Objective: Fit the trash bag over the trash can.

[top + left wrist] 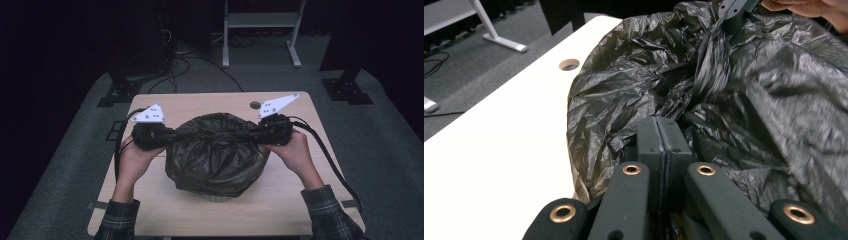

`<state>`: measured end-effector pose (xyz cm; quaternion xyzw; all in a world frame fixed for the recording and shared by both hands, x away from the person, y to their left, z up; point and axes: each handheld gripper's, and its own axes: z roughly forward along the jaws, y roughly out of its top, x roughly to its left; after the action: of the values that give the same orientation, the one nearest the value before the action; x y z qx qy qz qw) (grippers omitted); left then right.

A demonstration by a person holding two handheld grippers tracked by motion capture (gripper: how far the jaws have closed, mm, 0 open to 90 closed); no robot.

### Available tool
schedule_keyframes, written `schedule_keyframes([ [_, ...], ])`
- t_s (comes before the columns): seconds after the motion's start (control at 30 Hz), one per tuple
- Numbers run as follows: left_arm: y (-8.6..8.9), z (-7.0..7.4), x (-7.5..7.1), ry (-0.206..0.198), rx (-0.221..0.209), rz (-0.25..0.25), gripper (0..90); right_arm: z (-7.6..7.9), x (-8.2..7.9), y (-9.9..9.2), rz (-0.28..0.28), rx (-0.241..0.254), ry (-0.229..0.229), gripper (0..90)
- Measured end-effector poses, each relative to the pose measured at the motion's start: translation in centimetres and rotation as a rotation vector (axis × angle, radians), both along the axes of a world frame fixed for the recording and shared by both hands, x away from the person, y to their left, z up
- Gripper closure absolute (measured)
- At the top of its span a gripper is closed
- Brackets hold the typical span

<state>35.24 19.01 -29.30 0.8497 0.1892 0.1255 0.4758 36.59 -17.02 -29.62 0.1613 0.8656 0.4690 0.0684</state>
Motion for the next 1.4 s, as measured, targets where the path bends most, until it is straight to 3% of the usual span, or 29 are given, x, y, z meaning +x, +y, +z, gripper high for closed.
schedule_keyframes([
  [0.43, 3.6, -0.8, -1.0, 0.006, -0.057, 0.063, 89.5, -0.4, -1.2, -4.5, -0.030, 0.048, 0.003, 89.4],
  [0.6, 4.1, -1.0, -1.1, 0.005, -0.072, 0.071, 89.4, -0.5, -1.3, -5.7, -0.043, 0.067, 0.005, 88.8],
  [0.63, 4.1, -0.9, -1.1, 0.001, -0.076, 0.073, 88.2, -0.6, -1.3, -5.7, -0.044, 0.070, 0.006, 85.0],
  [0.67, 4.0, -0.9, -1.2, -0.004, -0.084, 0.074, 85.0, -0.5, -1.3, -5.7, -0.051, 0.073, -0.001, 77.8],
  [0.73, 4.0, -0.6, -1.3, -0.008, -0.119, 0.077, 70.4, -0.4, -1.4, -5.7, -0.062, 0.089, -0.002, 65.0],
  [0.83, 4.0, -0.2, -1.8, -0.018, -0.141, 0.068, 59.5, -0.2, -1.7, -5.9, -0.073, 0.107, -0.009, 62.1],
  [0.93, 3.6, 0.6, -2.8, -0.033, -0.172, 0.045, 52.1, 0.3, -2.4, -6.0, -0.065, 0.132, -0.026, 59.6],
  [1.17, 1.1, 1.5, -3.7, -0.042, -0.154, -0.037, 48.1, 1.1, -2.1, -5.2, -0.076, 0.127, -0.051, 56.7],
  [1.2, -0.2, 1.3, -3.7, -0.032, -0.134, -0.067, 47.7, 1.2, -1.3, -4.7, -0.088, 0.122, -0.054, 55.4],
  [1.37, -2.2, 0.3, -3.4, -0.014, -0.080, -0.099, 48.5, 0.6, 0.9, -3.4, -0.129, 0.076, -0.023, 54.1],
  [1.4, -2.3, 0.2, -3.4, -0.019, -0.069, -0.100, 51.3, 0.3, 1.4, -3.1, -0.141, 0.059, -0.018, 58.6],
])
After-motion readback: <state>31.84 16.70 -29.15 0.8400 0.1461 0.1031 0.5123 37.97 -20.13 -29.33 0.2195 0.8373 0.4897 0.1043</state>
